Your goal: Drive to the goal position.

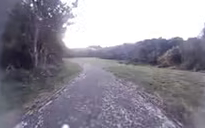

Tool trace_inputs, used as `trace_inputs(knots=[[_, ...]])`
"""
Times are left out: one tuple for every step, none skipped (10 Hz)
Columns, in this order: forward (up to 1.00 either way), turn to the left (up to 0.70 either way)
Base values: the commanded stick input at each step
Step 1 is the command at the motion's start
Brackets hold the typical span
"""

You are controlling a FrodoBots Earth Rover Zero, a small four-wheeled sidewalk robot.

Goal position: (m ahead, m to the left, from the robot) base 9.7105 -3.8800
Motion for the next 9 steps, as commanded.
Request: trace_inputs(knots=[[0.7, 0.0], [0.7, 0.0], [0.7, 0.0], [0.7, 0.0], [0.7, 0.0], [0.7, 0.0], [0.7, 0.0], [0.7, 0.0], [0.7, 0.0]])
